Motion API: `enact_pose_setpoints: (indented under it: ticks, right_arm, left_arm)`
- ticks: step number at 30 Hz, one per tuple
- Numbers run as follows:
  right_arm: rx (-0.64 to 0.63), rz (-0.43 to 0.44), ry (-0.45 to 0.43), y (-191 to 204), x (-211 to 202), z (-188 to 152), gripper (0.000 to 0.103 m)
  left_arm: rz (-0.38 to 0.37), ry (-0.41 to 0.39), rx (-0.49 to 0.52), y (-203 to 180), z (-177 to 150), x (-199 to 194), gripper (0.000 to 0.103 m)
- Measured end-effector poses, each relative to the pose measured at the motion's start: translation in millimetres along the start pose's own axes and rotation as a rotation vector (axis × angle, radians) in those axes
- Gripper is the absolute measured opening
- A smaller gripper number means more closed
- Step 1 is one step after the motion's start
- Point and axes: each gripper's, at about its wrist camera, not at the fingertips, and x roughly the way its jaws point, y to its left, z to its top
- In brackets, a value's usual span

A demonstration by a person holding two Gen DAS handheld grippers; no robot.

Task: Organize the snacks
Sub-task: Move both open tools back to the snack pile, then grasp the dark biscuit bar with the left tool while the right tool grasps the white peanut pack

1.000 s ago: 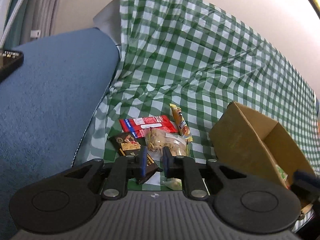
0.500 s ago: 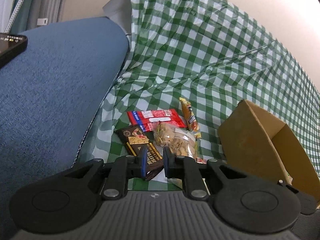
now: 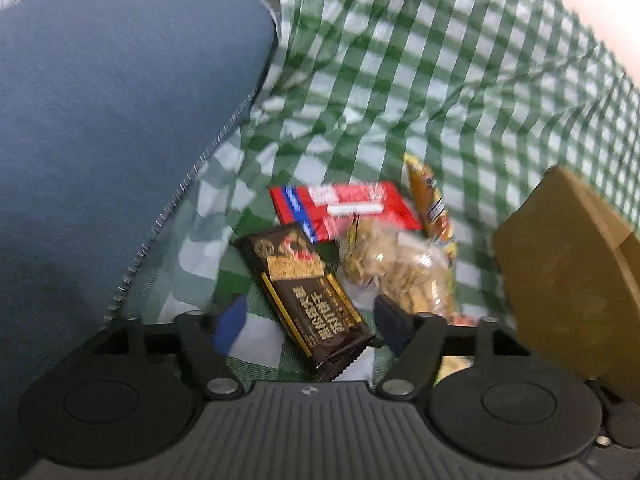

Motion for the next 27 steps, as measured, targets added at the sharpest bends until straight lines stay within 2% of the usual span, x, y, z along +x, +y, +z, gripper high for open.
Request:
enact_pose_setpoints:
  ticks: [2, 4, 6, 8, 9, 11, 12, 15, 17, 18, 22, 27]
  right_arm:
    - [0.01, 0.011, 0.009, 0.1, 1.0, -0.3, 0.084]
    - [0.011, 0.026, 0.016, 1.1, 0.8, -0.7, 0.082]
    - [0.007, 0.028, 0.022, 2.5, 0.6, -0.9, 0.074]
    - [0.004, 0.024, 0.03, 3.9, -0.7, -0.5, 0.054]
    - [0.015, 0.031, 0.032, 3.9, -1.5, -0.5, 0.053]
    - [0.041, 0.039, 0.03, 3.5, -4.4, -0.7, 0.041]
    - [0.049, 0.041, 0.028, 4.3, -5.9, -1.2, 0.04]
    - [0.059, 0.038, 0.027, 7.1, -11.4, -2.2, 0.038]
    - [0.066, 0.047, 0.031, 7.3, -14.8, -3.3, 0.038]
    - [0.067, 0.05, 0.03, 6.9, -16.9, -3.9, 0.038]
    - [0.077, 0.057, 0.033, 5.9, -25.7, -6.1, 0.038]
    - [0.064, 0.065, 0.035, 9.8, -34.2, -12.8, 0.038]
  left_arm:
    - [0.049, 0.012, 0.03, -5.9, -1.5, 10.6, 0.082]
    - [0.053, 0.011, 0.043, -9.5, -1.9, 15.6, 0.085]
    - [0.065, 0.011, 0.072, -13.8, -3.4, 19.4, 0.087]
    - [0.079, 0.01, 0.105, -18.3, -4.7, 22.1, 0.087]
    - [0.083, 0.008, 0.117, -19.7, -5.3, 22.8, 0.087]
    - [0.086, 0.007, 0.126, -20.7, -5.9, 22.1, 0.086]
    - [0.09, 0.004, 0.13, -20.6, -6.2, 21.7, 0.084]
    - [0.123, -0.002, 0.147, -20.2, -7.1, 19.4, 0.07]
    - [0.134, -0.008, 0.144, -17.9, -6.4, 16.5, 0.051]
    - [0.135, -0.008, 0.133, -15.4, -5.8, 14.7, 0.047]
    - [0.104, -0.006, 0.081, -7.1, -4.7, 7.0, 0.043]
    - [0.097, -0.002, 0.055, -4.8, -2.0, -4.4, 0.043]
